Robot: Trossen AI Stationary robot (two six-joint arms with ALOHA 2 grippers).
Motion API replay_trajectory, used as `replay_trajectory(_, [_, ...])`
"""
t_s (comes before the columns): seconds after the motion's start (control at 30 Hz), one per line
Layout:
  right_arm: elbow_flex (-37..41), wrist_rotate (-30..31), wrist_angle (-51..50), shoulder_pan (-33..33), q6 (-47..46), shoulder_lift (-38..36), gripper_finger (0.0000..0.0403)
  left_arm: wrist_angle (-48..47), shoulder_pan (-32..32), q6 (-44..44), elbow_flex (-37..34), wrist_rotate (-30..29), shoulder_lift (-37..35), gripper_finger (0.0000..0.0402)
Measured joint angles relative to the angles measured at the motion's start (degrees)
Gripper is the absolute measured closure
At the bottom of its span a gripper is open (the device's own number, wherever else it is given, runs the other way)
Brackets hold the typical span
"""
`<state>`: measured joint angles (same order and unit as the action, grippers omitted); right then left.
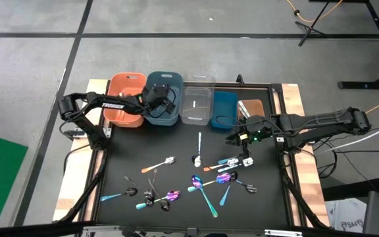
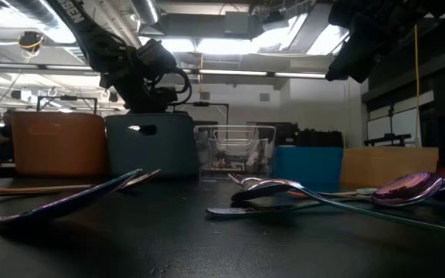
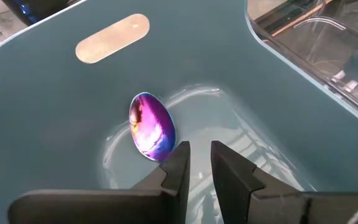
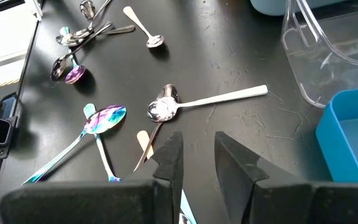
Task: Sort silverware by color (type)
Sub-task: Put the light blue spoon into the right blue bin
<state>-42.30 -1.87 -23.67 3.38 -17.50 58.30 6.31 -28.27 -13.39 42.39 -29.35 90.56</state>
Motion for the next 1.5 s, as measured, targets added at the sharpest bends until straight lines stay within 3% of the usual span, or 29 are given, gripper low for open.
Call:
replay_trajectory(1.13, [0.00, -0.03, -0.03, 0.00, 0.00, 0.00, 0.0322, 0.77, 0.22, 0.00, -0.03, 0.14, -0.05, 0.0342])
replay_trajectory(1.5, [0.00, -0.04, -0.12, 0.00, 0.00, 0.00, 0.0322, 0.94, 1.52, 0.27, -0.11, 0.75, -9.60, 0.0342])
